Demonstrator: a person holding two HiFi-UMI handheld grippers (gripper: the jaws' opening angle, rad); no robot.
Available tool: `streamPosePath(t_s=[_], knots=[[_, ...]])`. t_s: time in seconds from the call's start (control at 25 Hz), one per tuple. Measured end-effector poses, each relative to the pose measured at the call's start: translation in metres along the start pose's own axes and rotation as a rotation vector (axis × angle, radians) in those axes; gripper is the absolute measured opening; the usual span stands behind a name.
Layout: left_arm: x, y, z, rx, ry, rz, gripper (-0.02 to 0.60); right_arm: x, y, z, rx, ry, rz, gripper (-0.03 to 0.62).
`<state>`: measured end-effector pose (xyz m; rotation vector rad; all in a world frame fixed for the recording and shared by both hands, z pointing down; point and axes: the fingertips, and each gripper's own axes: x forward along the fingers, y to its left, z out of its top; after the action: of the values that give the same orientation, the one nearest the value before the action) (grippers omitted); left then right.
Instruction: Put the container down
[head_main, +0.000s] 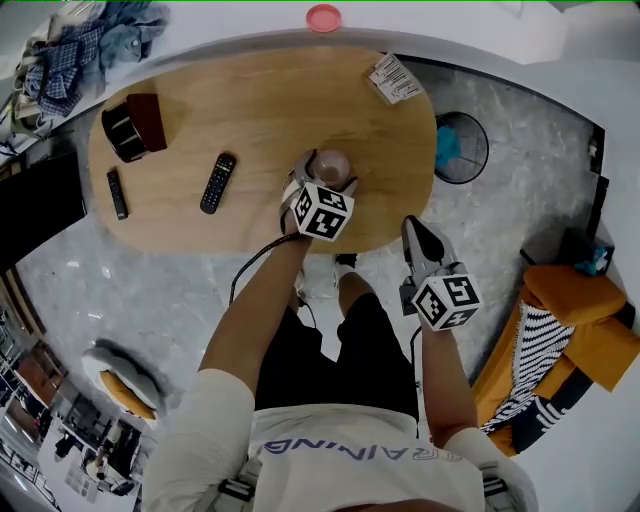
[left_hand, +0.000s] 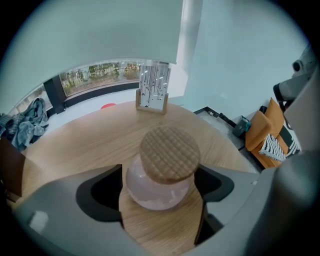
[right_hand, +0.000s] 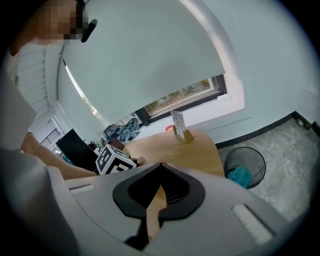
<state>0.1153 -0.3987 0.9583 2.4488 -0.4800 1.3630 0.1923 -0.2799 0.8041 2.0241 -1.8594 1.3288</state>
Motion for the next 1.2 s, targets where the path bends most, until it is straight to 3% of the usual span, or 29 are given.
streamPosePath(t_s=[0.24, 0.44, 0.72, 0.92, 1.0, 1.2], knots=[[-0.044, 0.006, 0.006, -0.072, -0.024, -0.033, 0.439, -0.010, 0.026, 0.017, -0.019, -0.035, 0.025, 0.015], [-0.121, 0.009, 0.012, -0.140, -0.098, -0.078, 0.436, -0.021, 0.062, 0.028, -0.031, -0.063, 0.041, 0.015], [-0.272, 0.038, 0.031, -0.215, -0.305, -0.026, 0.263, -0.057, 0.147, 0.058, -0.110, -0.145, 0.109, 0.015], [-0.383, 0.062, 0.037, -0.270, -0.433, 0.083, 0.069, -0.097, 0.192, 0.089, -0.209, -0.195, 0.095, 0.015], [-0.420, 0.068, 0.036, -0.269, -0.463, 0.109, 0.034, -0.119, 0.204, 0.110, -0.238, -0.239, 0.073, 0.015], [-0.503, 0.076, 0.043, -0.237, -0.545, 0.110, 0.014, -0.167, 0.243, 0.159, -0.278, -0.354, 0.047, 0.015]])
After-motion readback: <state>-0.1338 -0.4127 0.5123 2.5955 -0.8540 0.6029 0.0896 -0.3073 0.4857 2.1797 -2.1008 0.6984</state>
